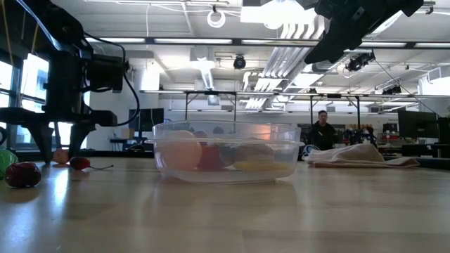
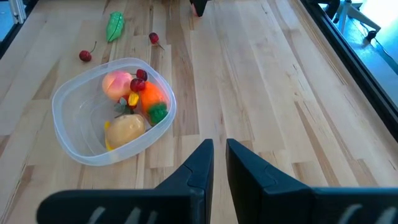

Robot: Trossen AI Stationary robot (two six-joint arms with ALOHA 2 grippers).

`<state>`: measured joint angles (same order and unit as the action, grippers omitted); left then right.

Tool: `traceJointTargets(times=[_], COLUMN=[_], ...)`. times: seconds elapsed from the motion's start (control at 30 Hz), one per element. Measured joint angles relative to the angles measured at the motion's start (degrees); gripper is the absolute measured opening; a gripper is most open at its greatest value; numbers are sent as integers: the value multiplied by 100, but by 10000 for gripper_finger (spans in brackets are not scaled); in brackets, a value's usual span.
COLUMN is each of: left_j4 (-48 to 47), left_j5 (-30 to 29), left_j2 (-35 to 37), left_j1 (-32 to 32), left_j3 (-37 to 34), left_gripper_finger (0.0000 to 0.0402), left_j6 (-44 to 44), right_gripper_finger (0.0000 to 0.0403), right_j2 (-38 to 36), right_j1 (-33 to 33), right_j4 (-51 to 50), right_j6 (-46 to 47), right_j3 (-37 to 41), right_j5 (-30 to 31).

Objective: Pick and placing Produce into tupperware
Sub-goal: Put the peach into the transparent bin

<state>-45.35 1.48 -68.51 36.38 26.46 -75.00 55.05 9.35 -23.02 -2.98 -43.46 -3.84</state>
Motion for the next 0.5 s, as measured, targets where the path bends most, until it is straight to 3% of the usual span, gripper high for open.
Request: traceJointTargets(times=[0.3,0.5], left_j4=[-38,-29], left_j5=[16,26], left_j2=[-2,-2], left_j1=[0,0], left_j3=[-7,-7], left_gripper_finger=[112,111], left_j6=[-22,-24], right_gripper_finger=[32,32], right_j2=[0,0], right_j1=[0,1], right_j4=[-1,-1], right_j6=[0,0], right_j3=[0,0], right_j5=[-1,0])
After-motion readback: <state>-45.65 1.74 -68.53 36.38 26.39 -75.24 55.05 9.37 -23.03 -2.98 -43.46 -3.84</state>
